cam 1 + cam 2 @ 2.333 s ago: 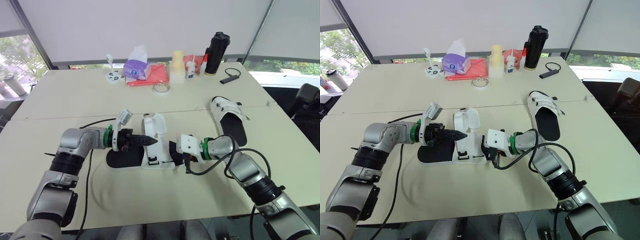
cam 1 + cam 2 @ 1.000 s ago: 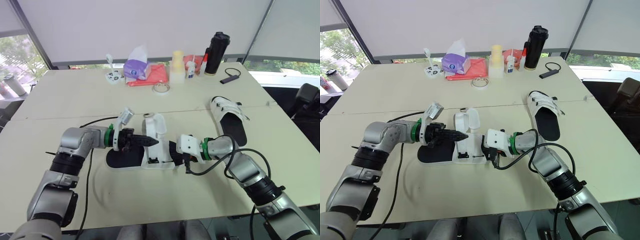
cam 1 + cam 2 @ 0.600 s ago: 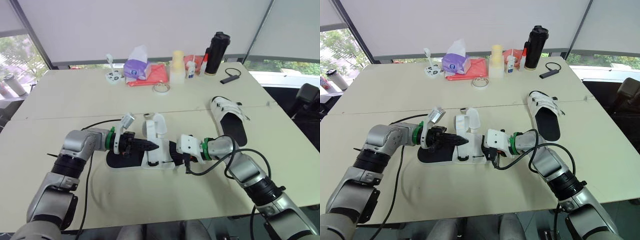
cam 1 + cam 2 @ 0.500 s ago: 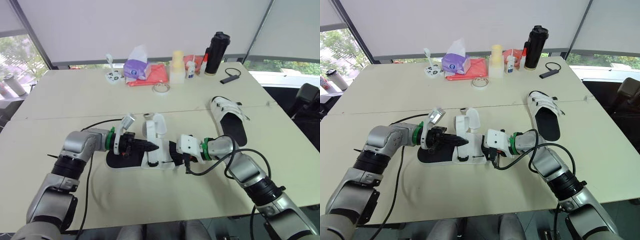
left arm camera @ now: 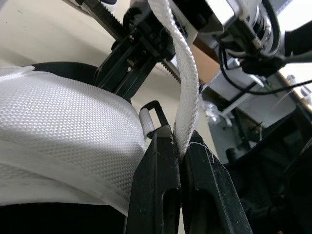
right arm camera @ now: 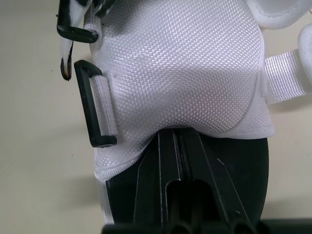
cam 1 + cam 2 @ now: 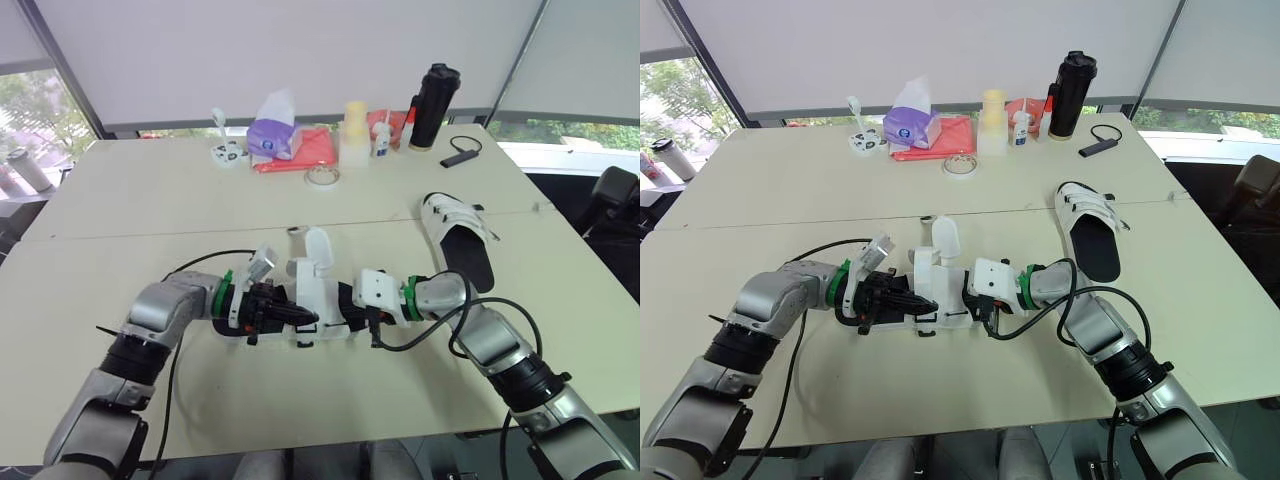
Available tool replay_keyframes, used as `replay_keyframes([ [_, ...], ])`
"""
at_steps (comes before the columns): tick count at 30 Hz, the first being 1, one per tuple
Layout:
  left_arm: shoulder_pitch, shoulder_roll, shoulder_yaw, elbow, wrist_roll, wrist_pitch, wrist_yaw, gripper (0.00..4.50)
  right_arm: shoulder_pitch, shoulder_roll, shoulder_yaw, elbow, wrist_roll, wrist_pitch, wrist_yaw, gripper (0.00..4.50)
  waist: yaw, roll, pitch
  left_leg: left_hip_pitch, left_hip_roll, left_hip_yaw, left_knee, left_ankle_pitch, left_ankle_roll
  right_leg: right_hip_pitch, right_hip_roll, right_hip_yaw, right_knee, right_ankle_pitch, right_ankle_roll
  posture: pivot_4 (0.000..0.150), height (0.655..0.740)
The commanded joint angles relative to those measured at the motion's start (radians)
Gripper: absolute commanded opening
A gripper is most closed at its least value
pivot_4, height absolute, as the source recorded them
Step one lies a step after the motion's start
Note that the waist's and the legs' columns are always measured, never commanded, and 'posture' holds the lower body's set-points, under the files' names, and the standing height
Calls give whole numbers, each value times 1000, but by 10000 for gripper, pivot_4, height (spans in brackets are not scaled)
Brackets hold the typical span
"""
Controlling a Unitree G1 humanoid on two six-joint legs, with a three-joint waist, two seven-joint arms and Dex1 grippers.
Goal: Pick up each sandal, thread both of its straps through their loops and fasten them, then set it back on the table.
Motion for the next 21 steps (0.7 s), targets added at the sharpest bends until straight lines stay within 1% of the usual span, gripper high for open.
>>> replay_keyframes([
  [1,9,19,-8,-31,25,-27,-2,557,30,-13,38,42,-41,37,4,0,0,0,0,0,0,0,0,0,0,0,0,0,0,0,0,1500,7296],
  [3,18,24,-13,-36,48,-54,4,557,30,-12,38,42,-40,37,4,0,-1,0,0,0,0,0,0,0,0,0,0,0,0,0,0,1500,7296],
  [6,48,25,-3,-67,66,-86,27,9051,29,-10,39,44,-40,36,3,0,0,0,0,0,0,0,0,0,0,0,0,0,0,0,0,1500,7296],
  [7,56,23,6,-76,64,-91,35,12775,29,-10,39,44,-40,36,3,0,0,0,0,0,0,0,0,0,0,0,0,0,0,0,0,1500,7296],
  [11,102,52,51,-146,52,-123,52,33363,29,-10,42,48,-44,30,3,0,0,0,0,0,0,-1,0,-1,-2,1,0,0,-2,0,0,1500,7296],
  [12,109,59,69,-167,35,-113,57,37750,29,-10,41,47,-43,31,3,0,1,0,0,0,0,-1,0,-1,-2,1,0,0,-2,0,0,1500,7296],
  [17,164,128,156,-308,-69,-15,73,37750,30,-8,42,48,-44,30,2,0,-1,1,0,0,1,-3,0,-2,-3,0,0,0,-2,0,0,1500,7296],
  [21,250,199,219,-409,-142,46,81,37750,30,-4,43,52,-44,25,2,0,-4,1,0,0,1,-2,-4,-2,-3,0,0,0,-5,0,0,1500,7296],
])
